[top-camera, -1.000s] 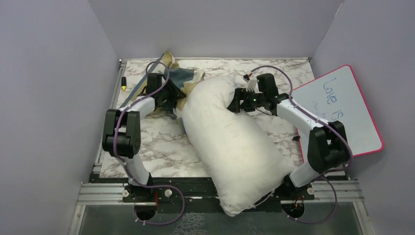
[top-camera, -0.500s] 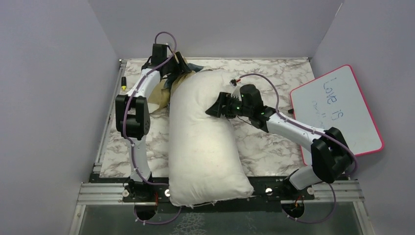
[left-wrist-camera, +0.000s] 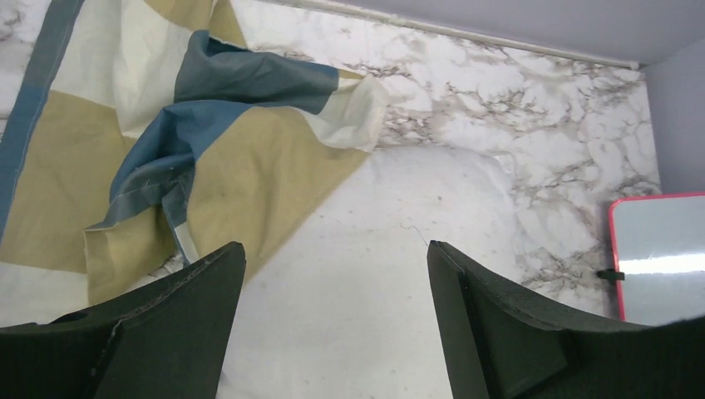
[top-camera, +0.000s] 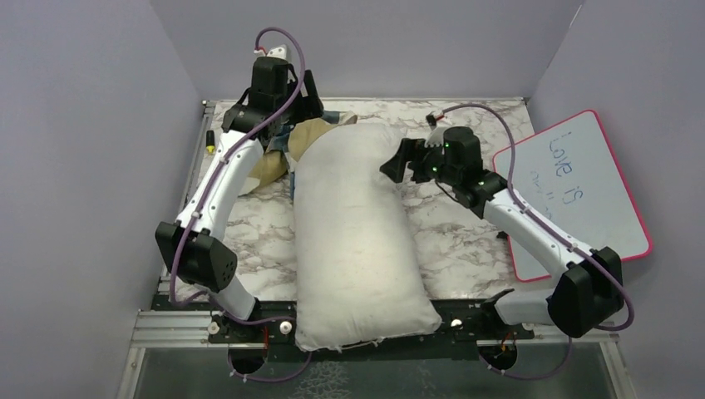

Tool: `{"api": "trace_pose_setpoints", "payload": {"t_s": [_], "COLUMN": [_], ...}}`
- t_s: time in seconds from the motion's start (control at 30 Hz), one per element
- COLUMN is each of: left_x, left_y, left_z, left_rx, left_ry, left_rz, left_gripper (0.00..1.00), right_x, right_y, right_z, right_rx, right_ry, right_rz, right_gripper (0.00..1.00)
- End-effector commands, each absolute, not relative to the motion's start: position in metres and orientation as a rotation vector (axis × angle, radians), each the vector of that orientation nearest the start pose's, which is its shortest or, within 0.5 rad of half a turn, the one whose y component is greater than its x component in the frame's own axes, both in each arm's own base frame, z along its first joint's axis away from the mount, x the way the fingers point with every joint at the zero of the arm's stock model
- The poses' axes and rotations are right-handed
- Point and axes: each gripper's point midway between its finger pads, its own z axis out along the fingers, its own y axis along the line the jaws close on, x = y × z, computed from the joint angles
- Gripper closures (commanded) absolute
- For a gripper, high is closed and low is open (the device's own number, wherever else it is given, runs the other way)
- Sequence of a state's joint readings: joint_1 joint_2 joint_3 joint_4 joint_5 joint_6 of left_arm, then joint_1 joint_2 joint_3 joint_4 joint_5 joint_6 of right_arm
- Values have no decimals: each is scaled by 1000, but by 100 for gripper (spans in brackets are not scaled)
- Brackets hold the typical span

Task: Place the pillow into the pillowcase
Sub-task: Stuff the pillow into the pillowcase.

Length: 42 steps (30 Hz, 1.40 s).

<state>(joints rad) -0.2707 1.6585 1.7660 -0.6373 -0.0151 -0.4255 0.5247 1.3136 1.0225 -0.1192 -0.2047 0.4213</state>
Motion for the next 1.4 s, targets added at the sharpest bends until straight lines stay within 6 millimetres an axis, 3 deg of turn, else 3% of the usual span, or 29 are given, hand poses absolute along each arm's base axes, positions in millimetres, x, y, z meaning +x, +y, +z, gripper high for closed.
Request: {"api": "trace_pose_setpoints", "payload": {"t_s": [0.0,0.17,0.3,0.4,0.5,0.6,0.63,0.7,0.77,0.8,0.93,1.07,1.23,1.37], "left_x": [424,404,398,399,404,396,392,384,377,376,374,371,371,374], "left_y": [-162,-216,-260,-281,-287,-271,-262,-239,-217,-209,-182,-173,-164,-164], "left_z": [293,255,247,241,200,141,127,120,127,133,155,171,168,157], "left_rx": [-161,-57,29,57,91,184,216,261,289,290,322,370,400,400], "left_ry": [2155,2248,2256,2240,2306,2413,2438,2450,2436,2441,2451,2449,2461,2474], "left_rz": [-331,-346,-336,-253,-150,71,144,278,336,318,195,88,49,48], "left_gripper": [17,17,16,14,13,19,28,72,96,100,100,100,100,100], "right_x": [368,412,426,430,436,455,464,481,496,503,525,542,562,562], "right_y": [216,205,193,185,179,173,173,186,198,203,217,231,262,283], "right_z": [237,247,250,237,223,226,231,235,238,239,232,220,185,168], "right_rx": [-210,-226,-185,-167,-147,-163,-200,-331,-435,-471,-577,-680,-812,-721], "right_ry": [2002,1975,1944,1966,1989,1933,1896,1819,1746,1701,1557,1455,1470,1582], "right_rz": [760,772,830,818,821,793,786,810,843,857,884,900,861,1031], "right_gripper": [0,1,1,0,0,0,0,1,4,6,16,19,14,13]}}
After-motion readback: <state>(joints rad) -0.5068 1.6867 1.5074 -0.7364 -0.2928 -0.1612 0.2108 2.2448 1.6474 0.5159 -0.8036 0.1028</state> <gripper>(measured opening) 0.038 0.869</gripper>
